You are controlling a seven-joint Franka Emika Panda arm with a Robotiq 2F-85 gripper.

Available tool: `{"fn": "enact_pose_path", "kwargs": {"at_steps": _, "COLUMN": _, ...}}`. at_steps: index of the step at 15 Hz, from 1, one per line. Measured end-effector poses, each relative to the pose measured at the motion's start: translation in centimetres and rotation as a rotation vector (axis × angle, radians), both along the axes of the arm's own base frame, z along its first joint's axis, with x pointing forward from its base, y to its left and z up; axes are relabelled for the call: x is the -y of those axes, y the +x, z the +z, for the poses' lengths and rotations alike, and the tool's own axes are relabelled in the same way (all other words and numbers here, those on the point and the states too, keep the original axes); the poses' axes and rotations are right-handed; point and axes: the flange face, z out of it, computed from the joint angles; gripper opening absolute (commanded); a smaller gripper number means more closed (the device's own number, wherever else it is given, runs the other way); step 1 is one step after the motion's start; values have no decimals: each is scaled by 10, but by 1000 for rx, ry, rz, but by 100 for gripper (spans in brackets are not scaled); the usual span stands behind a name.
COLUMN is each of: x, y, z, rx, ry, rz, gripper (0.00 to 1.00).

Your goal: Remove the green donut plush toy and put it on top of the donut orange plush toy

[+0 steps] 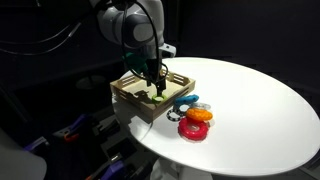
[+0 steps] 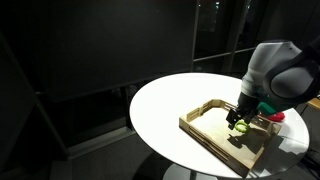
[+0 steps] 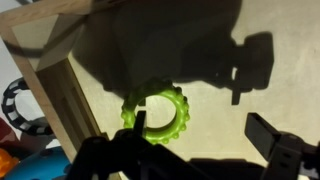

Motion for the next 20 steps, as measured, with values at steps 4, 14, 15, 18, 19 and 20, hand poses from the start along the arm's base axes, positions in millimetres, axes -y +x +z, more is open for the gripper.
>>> {"fn": "enact_pose_path", "kwargs": {"at_steps": 4, "x": -4, "y": 3, "z": -7, "rx": -5, "ry": -2, "rz": 2, "gripper": 100}}
{"fn": "enact_pose_path", "kwargs": {"at_steps": 14, "x": -5, "y": 7, "z": -14, "rx": 5, "ry": -2, "rz": 2, "gripper": 63}}
{"fn": "enact_pose_path", "kwargs": {"at_steps": 15, "x": -5, "y": 8, "z": -13, "rx": 5, "ry": -1, "rz": 2, "gripper": 58}}
{"fn": "enact_pose_path", "kwargs": {"at_steps": 18, "x": -5, "y": 9, "z": -13, "rx": 8, "ry": -1, "rz": 2, "gripper": 24}}
{"fn": "enact_pose_path", "kwargs": {"at_steps": 19, "x": -5, "y": 10, "z": -13, "rx": 9, "ry": -1, "rz": 2, "gripper": 15}}
{"fn": "enact_pose_path", "kwargs": {"at_steps": 20, "x": -5, "y": 10, "z": -13, "rx": 9, "ry": -1, "rz": 2, "gripper": 8}}
